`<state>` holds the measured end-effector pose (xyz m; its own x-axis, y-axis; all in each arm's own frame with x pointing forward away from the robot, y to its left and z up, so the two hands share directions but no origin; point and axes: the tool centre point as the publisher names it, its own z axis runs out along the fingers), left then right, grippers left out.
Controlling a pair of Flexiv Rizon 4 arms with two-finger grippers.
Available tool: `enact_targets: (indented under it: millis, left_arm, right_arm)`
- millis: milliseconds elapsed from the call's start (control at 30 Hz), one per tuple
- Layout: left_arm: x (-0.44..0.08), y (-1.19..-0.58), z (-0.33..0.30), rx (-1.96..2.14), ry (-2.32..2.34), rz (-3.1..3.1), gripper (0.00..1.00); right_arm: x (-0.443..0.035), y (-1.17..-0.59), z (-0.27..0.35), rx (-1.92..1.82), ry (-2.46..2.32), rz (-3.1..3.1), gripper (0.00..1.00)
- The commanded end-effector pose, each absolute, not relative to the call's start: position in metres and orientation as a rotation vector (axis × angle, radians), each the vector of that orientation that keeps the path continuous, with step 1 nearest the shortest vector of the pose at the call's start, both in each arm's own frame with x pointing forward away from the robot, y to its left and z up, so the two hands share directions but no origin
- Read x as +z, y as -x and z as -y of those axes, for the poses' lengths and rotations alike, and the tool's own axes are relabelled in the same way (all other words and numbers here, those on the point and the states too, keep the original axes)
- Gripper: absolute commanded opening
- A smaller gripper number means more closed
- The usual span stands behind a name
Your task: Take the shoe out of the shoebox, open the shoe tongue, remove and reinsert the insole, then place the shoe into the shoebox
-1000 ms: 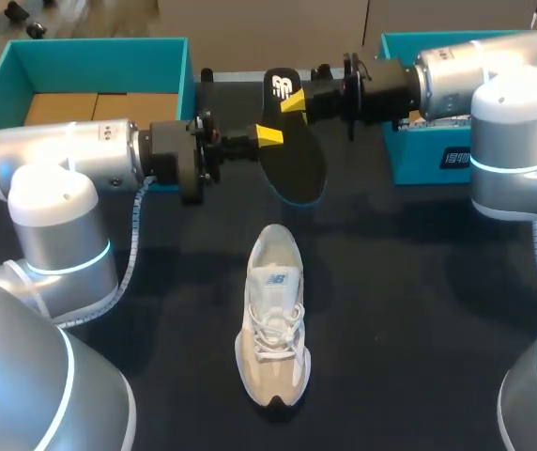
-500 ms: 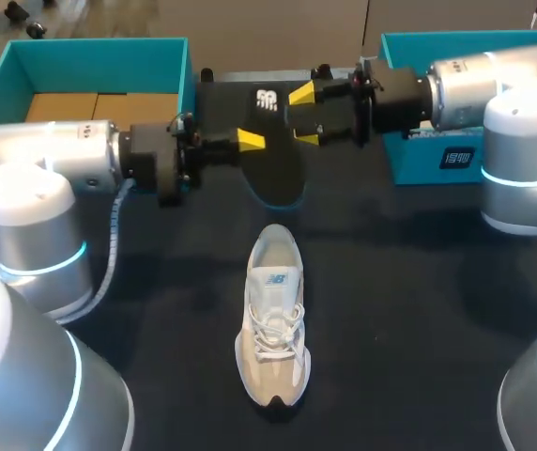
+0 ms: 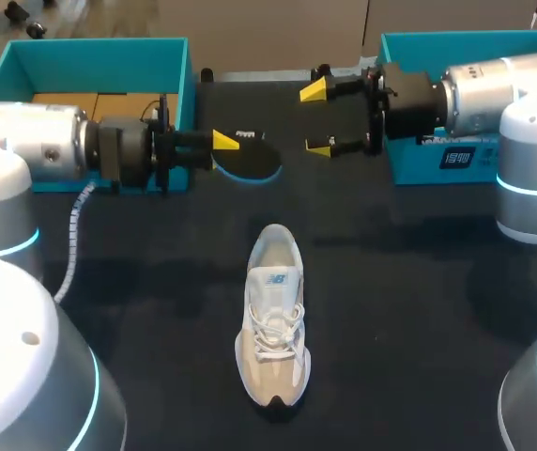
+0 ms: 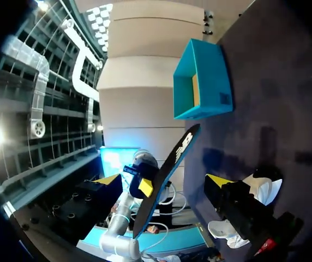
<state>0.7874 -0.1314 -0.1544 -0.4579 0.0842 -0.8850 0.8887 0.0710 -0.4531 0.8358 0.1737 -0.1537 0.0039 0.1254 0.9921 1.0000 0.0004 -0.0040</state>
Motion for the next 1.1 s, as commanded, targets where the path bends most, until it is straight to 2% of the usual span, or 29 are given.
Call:
enact_targets:
  millis: [33, 167, 467, 667, 1100]
  left_arm:
    - [-0.15, -0.79, 0.129, -1.557, -0.955, -1.803, 0.0]
    - [-0.15, -0.79, 0.129, -1.557, -0.955, -1.803, 0.0]
    - [-0.14, -0.781, 0.121, -2.119, -0.579, -2.05, 0.0]
    - [-0.138, -0.786, 0.12, -2.457, 0.115, -2.323, 0.0]
    - [-0.137, -0.784, 0.12, -2.4, 0.041, -2.328, 0.0]
  right_arm:
    - [-0.154, -0.835, -0.175, -1.144, 1.304, 1.299, 1.0]
    - [-0.154, -0.835, -0.175, -1.144, 1.304, 1.299, 1.0]
    - [-0.154, -0.835, -0.175, -1.144, 1.304, 1.299, 1.0]
    - [-0.154, -0.835, -0.175, -1.144, 1.304, 1.299, 1.0]
    - [-0.154, -0.835, -0.175, -1.144, 1.304, 1.299, 1.0]
